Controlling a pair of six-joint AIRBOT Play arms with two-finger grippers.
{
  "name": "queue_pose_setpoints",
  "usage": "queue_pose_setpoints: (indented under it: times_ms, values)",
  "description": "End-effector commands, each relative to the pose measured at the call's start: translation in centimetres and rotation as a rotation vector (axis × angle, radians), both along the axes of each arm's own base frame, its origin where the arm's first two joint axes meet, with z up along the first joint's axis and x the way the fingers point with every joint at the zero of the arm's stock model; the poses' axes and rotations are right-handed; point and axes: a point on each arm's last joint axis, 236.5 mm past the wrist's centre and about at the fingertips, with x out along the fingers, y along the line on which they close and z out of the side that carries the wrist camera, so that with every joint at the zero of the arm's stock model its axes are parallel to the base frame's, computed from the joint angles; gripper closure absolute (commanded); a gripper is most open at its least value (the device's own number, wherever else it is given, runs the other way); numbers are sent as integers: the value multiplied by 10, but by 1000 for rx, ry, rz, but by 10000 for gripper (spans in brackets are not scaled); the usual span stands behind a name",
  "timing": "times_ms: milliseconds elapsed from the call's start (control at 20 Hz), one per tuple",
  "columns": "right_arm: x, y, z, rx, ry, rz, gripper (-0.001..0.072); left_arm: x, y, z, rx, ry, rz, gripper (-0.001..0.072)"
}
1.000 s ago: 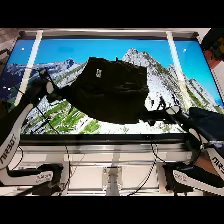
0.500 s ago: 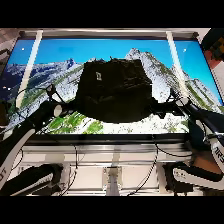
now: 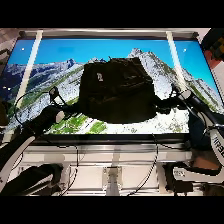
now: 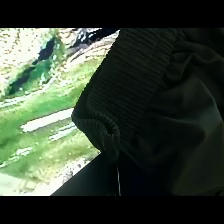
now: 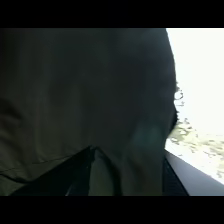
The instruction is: Fold the clothes and pants, and hang the long-sleeved shirts on hangers.
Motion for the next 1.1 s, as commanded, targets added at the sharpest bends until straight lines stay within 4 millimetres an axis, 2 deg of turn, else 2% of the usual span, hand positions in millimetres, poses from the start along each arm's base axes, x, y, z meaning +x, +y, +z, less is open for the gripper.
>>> queue_pose_setpoints:
  times_ms: [0, 50, 150, 250, 300, 350, 500, 600, 650, 750, 850, 950, 1000, 1050]
  values:
    - [-13, -27, 23, -6, 43, 11, 297, 1, -1, 2, -3, -11, -4, 692]
    - [-20, -31, 32, 0, 40, 15, 394, 1, -2, 2, -3, -11, -5, 692]
    - [-37, -33, 49, 2, 25, 18, 402, 1, -2, 2, 3, -14, -15, 692]
    - [-59, -26, 62, 6, -8, 4, 403, 1, -2, 2, 30, -24, -56, 692]
    - [-71, -17, 66, 37, -21, -19, 417, 1, -2, 2, 38, -27, -68, 692]
    - [-84, -7, 69, 69, -43, -43, 472, 1, -2, 2, 41, -28, -73, 692]
    - [-122, 20, 60, 188, -58, -168, 471, 1, -2, 2, 41, -28, -73, 692]
    - [-146, 29, 41, 244, -40, -285, 471, 1, -3, 2, 41, -28, -75, 692]
    - [-151, 31, 33, 272, -48, -346, 471, 1, -3, 2, 41, -28, -76, 692]
    - [-146, 34, 24, 387, -91, -521, 463, 0, -6, 2, 44, -32, -90, 692]
    - [-135, 16, 13, 407, -146, -676, 445, -1, -10, 2, 44, -34, -100, 692]
    - [-132, 7, 8, 415, -134, -759, 301, -2, -13, 3, 43, -37, -110, 692]
    - [-130, 4, 7, 406, -140, -768, 292, -2, -15, 3, 42, -41, -115, 692]
    - [-129, 2, 7, 403, -144, -773, 216, -2, -16, 4, 40, -45, -117, 692]
